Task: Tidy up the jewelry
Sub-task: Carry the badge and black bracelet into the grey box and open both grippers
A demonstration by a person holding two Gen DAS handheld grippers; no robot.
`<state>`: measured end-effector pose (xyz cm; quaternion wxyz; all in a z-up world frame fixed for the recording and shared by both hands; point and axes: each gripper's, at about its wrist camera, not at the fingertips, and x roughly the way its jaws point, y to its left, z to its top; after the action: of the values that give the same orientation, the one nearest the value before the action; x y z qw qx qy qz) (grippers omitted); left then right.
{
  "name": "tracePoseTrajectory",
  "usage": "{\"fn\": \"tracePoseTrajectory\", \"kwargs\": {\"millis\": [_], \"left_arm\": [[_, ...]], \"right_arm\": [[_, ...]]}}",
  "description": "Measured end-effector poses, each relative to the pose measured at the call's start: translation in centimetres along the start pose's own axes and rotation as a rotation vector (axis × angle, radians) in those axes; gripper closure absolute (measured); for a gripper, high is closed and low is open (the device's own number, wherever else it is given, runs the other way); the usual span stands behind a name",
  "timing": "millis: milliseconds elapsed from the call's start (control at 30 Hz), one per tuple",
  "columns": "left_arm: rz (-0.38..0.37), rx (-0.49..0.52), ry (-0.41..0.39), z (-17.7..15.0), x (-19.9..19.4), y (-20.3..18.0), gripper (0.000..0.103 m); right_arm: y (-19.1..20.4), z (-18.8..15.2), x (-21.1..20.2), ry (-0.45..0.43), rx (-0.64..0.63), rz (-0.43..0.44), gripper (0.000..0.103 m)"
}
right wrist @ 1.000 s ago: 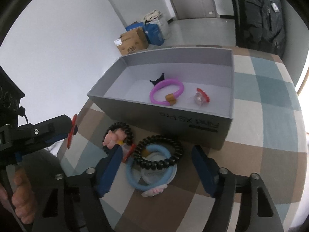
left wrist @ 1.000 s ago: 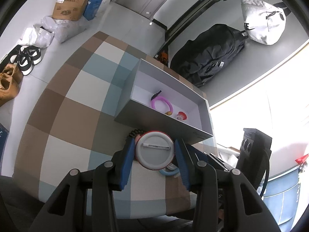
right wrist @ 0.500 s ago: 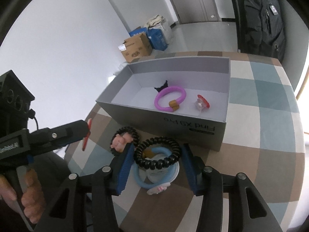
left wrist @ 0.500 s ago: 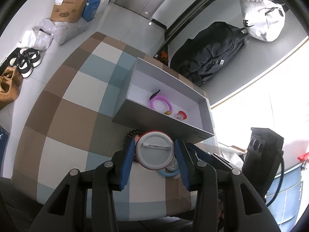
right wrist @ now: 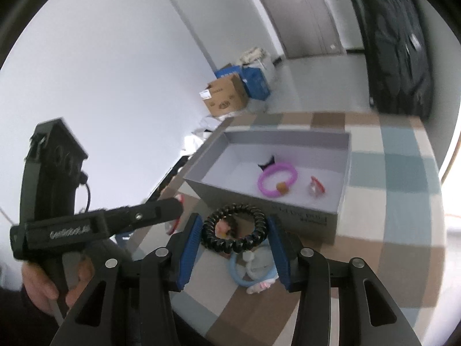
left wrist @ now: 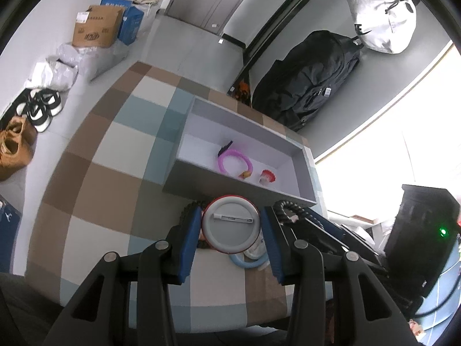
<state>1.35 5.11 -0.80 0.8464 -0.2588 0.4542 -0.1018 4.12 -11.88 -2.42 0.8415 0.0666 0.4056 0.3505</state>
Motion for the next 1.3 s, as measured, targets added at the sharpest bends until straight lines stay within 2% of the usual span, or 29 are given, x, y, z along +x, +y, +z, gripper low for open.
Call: {"fn": "tracePoseTrajectory", "kwargs": {"millis": [300,500,767,933,1067,1300], "left_arm": [[0.01,0.049,-0.037,2.4,-0.3,-1.6,0.066],[0.015,0.105,-0.046,4.2,0.4,-3.2,0.066],[0.01,0.147,-0.022,6.2,3.2,-4.2,0.066],[0.011,0.138,-0.002,6.4,4.8,-3.4,0.066],[0.015,0.111,0.043,6.8,6.2,-2.8,0.066],[-0.011,0.12,0.074,7.2,7.0,-2.8,0.066]], "right_arm": [[-0.4,2.4,-1.5,-0.072,0.0,-0.007,0.058],[-1.0,4.7,-1.4,-0.081,-0.038,-0.034,0.058],[-2.7,6.6,-0.4,-0.1,-0.034,-0.049,0.058],[-4.6,6.8,0.7,-0.096,0.013,-0.045,0.058],[-5.1,6.7,1.9,-0.072,-0.016,-0.066,0.058],[-6.0,6.8,2.5,-0.062,0.014,-0.046,0.058]]}}
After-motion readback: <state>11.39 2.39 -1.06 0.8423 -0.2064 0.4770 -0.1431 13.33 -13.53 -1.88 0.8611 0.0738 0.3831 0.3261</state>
